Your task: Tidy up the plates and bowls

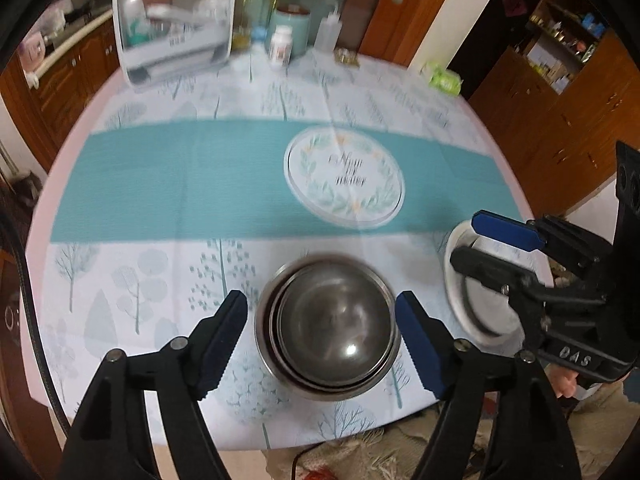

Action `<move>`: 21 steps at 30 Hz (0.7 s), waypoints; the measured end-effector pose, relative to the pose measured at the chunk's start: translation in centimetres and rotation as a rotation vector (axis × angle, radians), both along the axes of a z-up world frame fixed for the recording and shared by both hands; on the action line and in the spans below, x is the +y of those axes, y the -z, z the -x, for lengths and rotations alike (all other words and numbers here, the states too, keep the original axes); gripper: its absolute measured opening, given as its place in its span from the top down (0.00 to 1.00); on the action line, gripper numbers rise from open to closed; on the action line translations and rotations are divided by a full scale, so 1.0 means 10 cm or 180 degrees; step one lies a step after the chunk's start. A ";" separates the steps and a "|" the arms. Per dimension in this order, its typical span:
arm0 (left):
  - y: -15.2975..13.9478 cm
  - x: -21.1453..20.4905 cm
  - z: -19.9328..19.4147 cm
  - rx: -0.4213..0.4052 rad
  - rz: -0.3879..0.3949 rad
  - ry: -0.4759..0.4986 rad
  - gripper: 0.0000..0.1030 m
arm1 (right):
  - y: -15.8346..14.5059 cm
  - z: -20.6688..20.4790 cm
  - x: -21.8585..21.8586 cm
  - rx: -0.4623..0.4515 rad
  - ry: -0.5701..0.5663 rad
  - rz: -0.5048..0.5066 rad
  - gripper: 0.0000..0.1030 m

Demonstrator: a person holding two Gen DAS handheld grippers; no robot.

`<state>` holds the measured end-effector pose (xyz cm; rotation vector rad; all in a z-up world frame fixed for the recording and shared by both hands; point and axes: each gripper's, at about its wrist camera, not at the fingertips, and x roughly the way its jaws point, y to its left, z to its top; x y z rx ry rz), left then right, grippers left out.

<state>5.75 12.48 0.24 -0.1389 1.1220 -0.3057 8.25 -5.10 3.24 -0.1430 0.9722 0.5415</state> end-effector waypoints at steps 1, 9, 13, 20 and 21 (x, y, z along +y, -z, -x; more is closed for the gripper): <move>-0.08 0.00 0.01 -0.0069 0.0013 0.0004 0.25 | -0.07 0.03 -0.01 -0.0090 0.0008 -0.0014 0.48; -0.36 0.04 0.06 -0.0443 0.0017 -0.0006 0.12 | -0.23 0.09 -0.11 -0.0287 0.0155 -0.0111 0.34; -0.25 0.03 0.04 -0.0380 -0.0063 0.0048 0.12 | -0.11 0.04 -0.17 -0.0069 0.0256 -0.0143 0.32; 0.20 -0.02 -0.03 -0.0056 -0.0184 0.0176 0.12 | 0.27 -0.06 -0.24 0.0483 0.0447 -0.0135 0.32; 0.26 -0.03 -0.04 -0.0010 -0.0187 0.0182 0.12 | 0.32 -0.08 -0.25 0.0551 0.0478 -0.0140 0.32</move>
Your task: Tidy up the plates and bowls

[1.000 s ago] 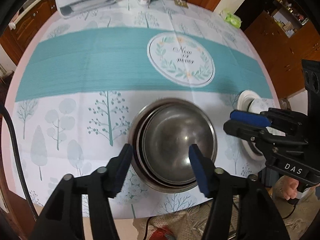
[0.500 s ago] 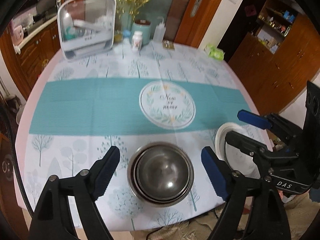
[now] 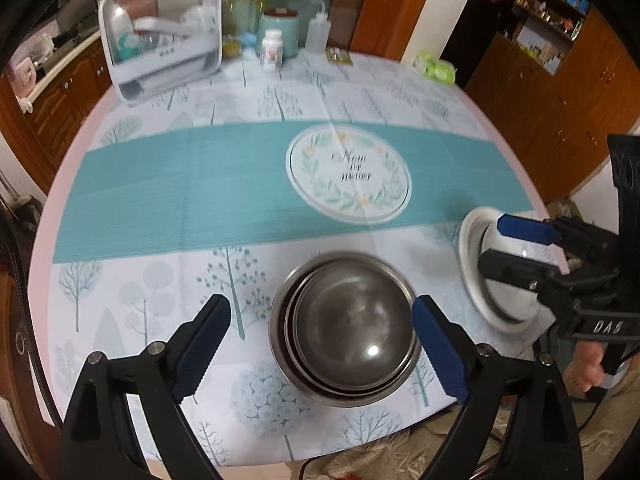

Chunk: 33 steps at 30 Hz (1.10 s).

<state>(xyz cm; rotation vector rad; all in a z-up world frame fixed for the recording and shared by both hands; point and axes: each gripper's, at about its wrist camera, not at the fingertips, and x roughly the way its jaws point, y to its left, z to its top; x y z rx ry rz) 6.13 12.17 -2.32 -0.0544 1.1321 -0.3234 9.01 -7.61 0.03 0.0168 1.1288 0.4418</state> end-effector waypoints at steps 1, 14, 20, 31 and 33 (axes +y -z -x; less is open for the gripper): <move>0.06 -0.01 -0.01 0.0046 0.0001 0.0005 0.12 | 0.07 -0.02 -0.02 0.0095 0.0036 -0.0016 0.32; 0.80 0.00 -0.20 0.0630 0.0101 -0.0037 0.12 | 0.66 -0.12 0.06 0.0805 0.0060 0.0050 0.32; 0.99 0.03 -0.24 0.0840 0.0197 -0.0070 0.12 | 0.85 -0.14 0.12 0.1041 0.0020 0.0018 0.32; 1.19 0.10 -0.23 0.1136 0.0354 -0.0079 0.30 | 1.14 -0.14 0.14 0.1410 0.0021 -0.0119 0.46; 1.23 0.12 -0.22 0.1205 0.0437 -0.0084 0.40 | 1.15 -0.13 0.13 0.1454 0.0024 -0.0179 0.52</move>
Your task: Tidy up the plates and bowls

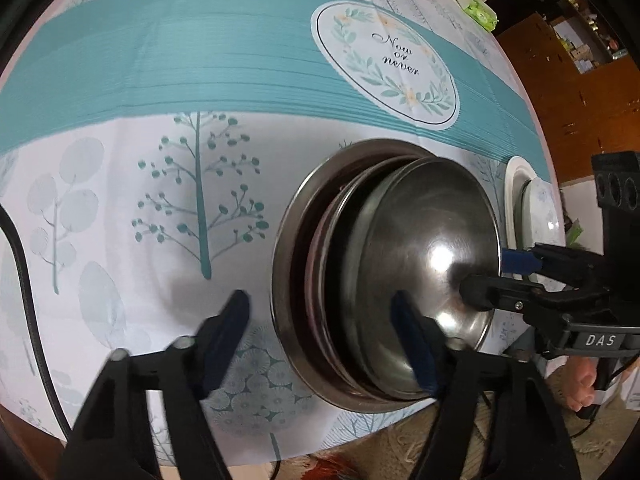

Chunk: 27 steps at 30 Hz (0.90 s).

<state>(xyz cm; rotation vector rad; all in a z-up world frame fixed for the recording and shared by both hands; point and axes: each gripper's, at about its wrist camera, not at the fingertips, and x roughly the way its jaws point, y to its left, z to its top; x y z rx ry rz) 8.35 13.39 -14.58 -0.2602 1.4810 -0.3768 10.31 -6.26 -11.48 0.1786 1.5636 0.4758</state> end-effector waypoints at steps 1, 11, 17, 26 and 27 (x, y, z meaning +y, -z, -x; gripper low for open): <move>0.02 0.01 0.00 0.0026 0.0029 -0.0009 0.48 | 0.00 0.01 0.00 0.0008 -0.0006 -0.0018 0.54; 0.05 -0.01 0.02 0.0056 0.0162 -0.0107 0.59 | 0.00 0.03 0.02 0.0025 0.0015 -0.0119 0.65; -0.03 -0.02 0.08 0.0071 0.0079 -0.0208 0.60 | -0.02 0.04 0.02 0.0036 -0.0016 -0.0159 0.66; -0.51 -0.12 0.21 -0.0227 -0.0016 -0.0148 0.60 | -0.43 0.04 -0.07 -0.0273 -0.0051 -0.0227 0.66; -0.57 -0.14 0.21 -0.0257 -0.0015 -0.0148 0.60 | -0.49 0.04 -0.09 -0.0321 -0.0047 -0.0232 0.66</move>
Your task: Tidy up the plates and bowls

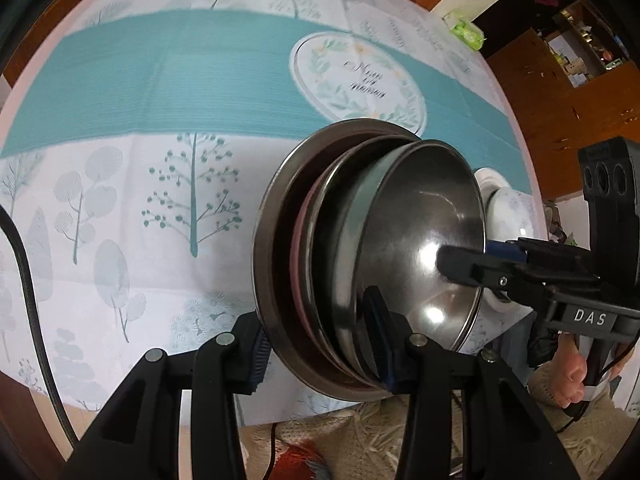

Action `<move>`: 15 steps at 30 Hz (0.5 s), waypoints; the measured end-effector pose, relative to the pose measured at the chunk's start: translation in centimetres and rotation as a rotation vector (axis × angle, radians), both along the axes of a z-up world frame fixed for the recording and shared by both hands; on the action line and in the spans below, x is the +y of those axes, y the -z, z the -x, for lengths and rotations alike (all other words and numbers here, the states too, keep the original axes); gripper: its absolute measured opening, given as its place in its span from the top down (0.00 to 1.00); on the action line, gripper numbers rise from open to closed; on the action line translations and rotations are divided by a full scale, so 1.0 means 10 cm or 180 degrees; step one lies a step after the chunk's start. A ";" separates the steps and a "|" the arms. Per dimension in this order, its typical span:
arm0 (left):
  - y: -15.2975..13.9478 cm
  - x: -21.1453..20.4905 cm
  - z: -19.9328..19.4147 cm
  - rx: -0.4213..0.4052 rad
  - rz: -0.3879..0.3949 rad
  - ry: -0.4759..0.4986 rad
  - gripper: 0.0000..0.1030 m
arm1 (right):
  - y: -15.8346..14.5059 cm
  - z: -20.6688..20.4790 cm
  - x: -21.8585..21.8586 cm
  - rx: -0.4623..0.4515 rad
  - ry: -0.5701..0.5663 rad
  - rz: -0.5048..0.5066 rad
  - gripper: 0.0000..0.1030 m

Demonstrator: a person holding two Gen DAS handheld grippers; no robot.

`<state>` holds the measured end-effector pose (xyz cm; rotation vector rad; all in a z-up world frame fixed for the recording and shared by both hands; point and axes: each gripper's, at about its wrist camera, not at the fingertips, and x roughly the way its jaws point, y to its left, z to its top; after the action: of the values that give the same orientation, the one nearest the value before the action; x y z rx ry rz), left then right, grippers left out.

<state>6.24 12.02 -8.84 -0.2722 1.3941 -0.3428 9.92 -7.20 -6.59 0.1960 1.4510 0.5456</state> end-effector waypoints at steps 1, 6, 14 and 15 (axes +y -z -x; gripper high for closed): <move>-0.07 -0.02 0.00 -0.0032 0.0002 0.0005 0.60 | -0.07 0.01 -0.03 -0.0067 0.0001 0.0005 0.66; -0.40 -0.27 0.02 -0.0260 0.0009 0.0136 0.59 | -0.44 0.09 -0.32 -0.0379 0.0097 0.0036 0.66; -0.72 -1.06 0.00 -0.0525 0.0085 0.0588 0.58 | -0.79 0.25 -1.00 -0.0663 0.0491 0.0220 0.66; -0.72 -1.19 -0.01 -0.0517 0.0127 0.0650 0.58 | -0.81 0.28 -1.11 -0.0681 0.0551 0.0254 0.66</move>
<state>6.36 0.15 -1.64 -0.1312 1.2580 -0.5501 7.14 -18.31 1.55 0.1918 1.2317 0.3556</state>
